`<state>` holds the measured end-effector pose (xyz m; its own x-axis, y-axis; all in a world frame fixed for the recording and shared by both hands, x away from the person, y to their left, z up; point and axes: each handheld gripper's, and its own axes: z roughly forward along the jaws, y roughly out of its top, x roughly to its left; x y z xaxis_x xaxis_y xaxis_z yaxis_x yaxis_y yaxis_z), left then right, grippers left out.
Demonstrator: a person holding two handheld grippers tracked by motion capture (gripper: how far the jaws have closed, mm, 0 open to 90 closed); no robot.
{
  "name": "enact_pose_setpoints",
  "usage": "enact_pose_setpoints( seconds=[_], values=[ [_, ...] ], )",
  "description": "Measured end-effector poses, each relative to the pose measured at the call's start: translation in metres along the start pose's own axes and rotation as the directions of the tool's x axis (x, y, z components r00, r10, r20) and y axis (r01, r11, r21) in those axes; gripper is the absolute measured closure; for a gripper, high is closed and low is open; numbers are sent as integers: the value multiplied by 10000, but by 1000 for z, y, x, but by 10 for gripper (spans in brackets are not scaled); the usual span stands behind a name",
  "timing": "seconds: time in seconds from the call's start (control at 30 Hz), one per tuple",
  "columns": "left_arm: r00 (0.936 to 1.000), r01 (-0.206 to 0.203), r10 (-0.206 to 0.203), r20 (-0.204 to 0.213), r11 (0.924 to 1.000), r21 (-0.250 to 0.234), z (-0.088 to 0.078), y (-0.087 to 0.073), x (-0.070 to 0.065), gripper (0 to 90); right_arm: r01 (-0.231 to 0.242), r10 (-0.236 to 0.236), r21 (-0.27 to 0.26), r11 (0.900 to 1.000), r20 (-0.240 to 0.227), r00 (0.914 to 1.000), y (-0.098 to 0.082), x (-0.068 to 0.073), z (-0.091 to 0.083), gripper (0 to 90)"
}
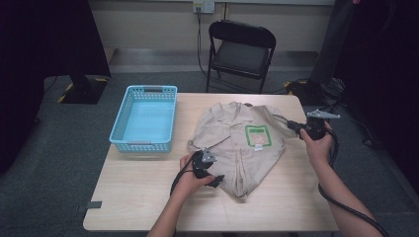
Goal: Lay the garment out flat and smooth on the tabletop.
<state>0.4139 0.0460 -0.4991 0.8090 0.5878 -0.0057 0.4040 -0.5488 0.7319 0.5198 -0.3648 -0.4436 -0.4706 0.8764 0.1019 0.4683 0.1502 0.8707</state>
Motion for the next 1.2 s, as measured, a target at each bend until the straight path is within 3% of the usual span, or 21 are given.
enact_pose_setpoints(
  seconds=[0.3,1.07,1.2],
  values=[
    [10000,-75,75,5,10000,20,1,1,-1,105,-8,13,-83,10000,541,9985,-4,-17,-9,887],
    [9990,-315,315,326,9995,11,19,17,-22,96,67,-81,135,9999,1079,9941,-21,-49,-37,890],
    [9984,-389,388,402,9992,24,22,20,-27,97,34,-60,263,9996,1004,9949,-23,-55,-41,891]
  ],
)
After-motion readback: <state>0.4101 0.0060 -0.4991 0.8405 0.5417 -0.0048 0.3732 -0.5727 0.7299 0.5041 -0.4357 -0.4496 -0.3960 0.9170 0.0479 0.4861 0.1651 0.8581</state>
